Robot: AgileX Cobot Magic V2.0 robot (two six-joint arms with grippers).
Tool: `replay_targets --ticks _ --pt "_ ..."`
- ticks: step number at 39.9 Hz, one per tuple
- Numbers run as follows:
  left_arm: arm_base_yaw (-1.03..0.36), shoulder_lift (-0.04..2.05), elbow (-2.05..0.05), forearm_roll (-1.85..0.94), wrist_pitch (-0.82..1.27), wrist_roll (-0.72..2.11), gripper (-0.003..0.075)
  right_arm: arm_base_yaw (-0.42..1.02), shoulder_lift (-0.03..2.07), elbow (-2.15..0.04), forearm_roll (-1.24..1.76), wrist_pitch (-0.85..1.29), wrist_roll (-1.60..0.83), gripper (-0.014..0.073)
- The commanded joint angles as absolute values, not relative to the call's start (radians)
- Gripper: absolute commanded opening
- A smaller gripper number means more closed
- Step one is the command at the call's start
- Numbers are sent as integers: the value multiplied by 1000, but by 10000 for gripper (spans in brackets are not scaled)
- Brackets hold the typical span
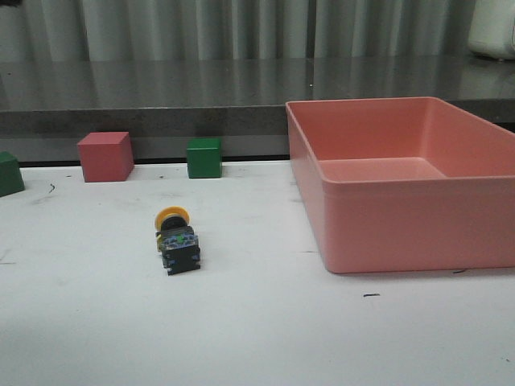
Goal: Place and stand button with both arms
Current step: 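Raise the right gripper away from the button, then lower the left gripper over the button and grasp it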
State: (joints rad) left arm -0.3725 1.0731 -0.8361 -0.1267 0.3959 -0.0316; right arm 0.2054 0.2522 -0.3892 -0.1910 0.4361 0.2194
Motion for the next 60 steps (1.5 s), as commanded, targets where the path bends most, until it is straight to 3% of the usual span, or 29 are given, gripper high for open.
replay_targets --ticks 1,19,39,60 --pt "-384 1168 -957 -181 465 -42 491 202 258 -414 -211 351 211 -71" --pt "-384 1717 -1407 -286 1045 -103 491 202 258 -414 -211 351 211 -71" --pt "-395 2006 -1658 -278 1122 -218 491 202 258 -414 -211 351 211 -71" --pt "-407 2164 -1823 -275 1189 -233 491 202 258 -414 -211 351 211 -71"
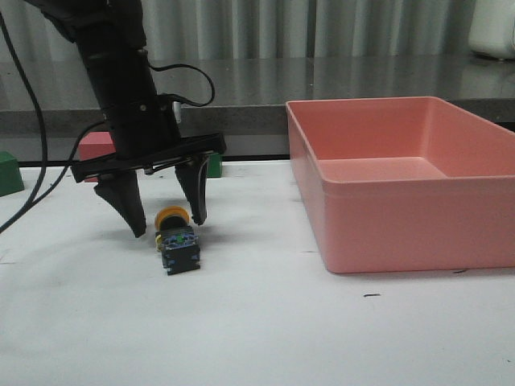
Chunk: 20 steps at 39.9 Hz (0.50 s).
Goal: Place and stand button with both arms
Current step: 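Lower the left gripper over the button and grasp it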
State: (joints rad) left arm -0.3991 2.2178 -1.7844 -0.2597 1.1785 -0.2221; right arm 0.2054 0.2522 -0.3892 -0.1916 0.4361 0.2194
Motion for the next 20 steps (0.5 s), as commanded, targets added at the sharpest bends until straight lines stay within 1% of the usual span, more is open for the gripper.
replay_targets --ticks 1,17,20 --pt "-407 2168 -1823 -275 1194 -233 491 202 258 -414 -211 351 211 -71" --pt "-411 2214 -1823 -271 1236 -233 491 202 258 -414 -211 351 211 -71" --pt "-411 2214 -1828 -269 1249 -233 468 202 258 -414 -211 351 211 -71"
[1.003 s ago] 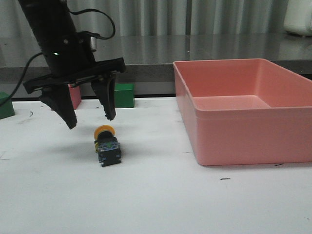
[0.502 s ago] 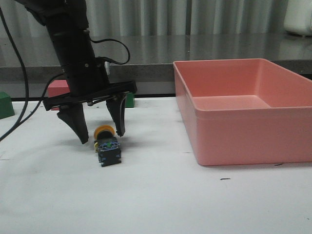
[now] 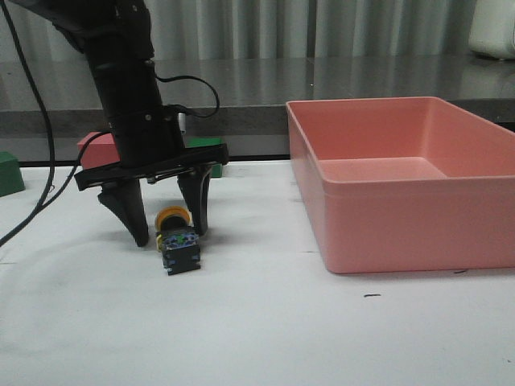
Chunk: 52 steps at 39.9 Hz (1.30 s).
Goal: Place and stand button with both arms
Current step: 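Lower the left gripper over the button and grasp it, then lift the button with the left gripper and rotate it cap-up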
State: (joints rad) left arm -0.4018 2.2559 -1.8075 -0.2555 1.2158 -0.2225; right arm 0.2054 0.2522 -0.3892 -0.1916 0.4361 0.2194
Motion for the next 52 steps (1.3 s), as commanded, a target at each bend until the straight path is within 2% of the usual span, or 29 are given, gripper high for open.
replay_targets --ticks 1,8,11,21,30,41,52 --pt "-411 2214 -1829 -266 1253 -233 446 202 258 -414 -211 351 211 -71" --pt "-411 2212 -1864 -266 1271 -225 262 202 258 -414 -211 351 211 -71" --pt "-411 2207 -1885 -264 1271 -224 216 202 258 -414 -211 351 211 -71" --pt "-413 2157 -1923 -224 1265 -194 211 202 258 -414 -211 351 211 -71" --pt "-444 2023 -1877 -76 1092 -207 211 202 258 -414 -211 351 211 -71" --pt "-440 1775 -1542 79 743 -268 211 202 258 -414 -211 351 211 -71" --pt "-421 1539 -1114 162 244 -304 211 202 258 -414 -211 351 211 -71"
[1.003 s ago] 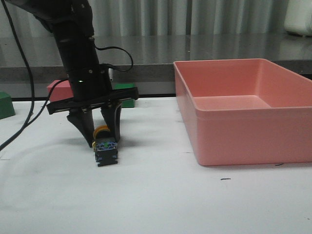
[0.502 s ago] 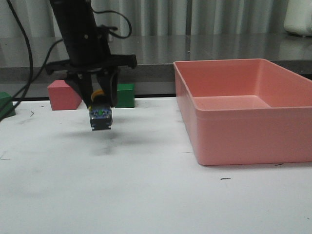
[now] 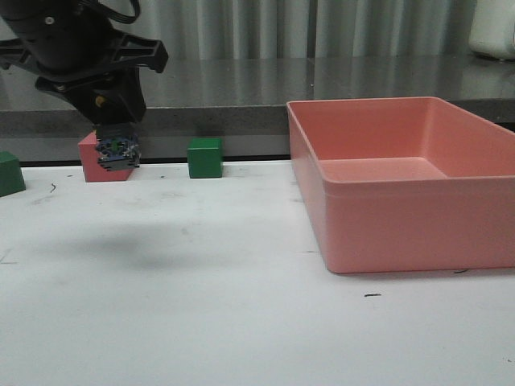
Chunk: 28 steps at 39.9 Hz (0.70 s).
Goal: Place and stand button with both arms
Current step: 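Lift the button with the left gripper and rotate it cap-up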
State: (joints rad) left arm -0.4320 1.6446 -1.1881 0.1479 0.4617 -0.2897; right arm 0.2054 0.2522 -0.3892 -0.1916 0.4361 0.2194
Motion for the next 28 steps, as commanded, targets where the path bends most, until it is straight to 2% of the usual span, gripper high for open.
replay_targets --ticks 1,14,18,22,28 --pt "-417 1525 -1085 162 204 -304 211 202 258 -414 -211 351 211 -71" --pt "-349 1456 -705 274 -424 -300 211 202 258 -414 -211 351 211 -71" --pt "-347 1472 -621 309 -621 -215 211 202 258 -414 -211 351 211 -71" --pt "-347 1504 -574 289 -720 -127 211 202 258 -414 -211 351 211 -71" --pt "-347 1577 -567 289 -736 -95 211 202 258 -414 -211 351 211 -71"
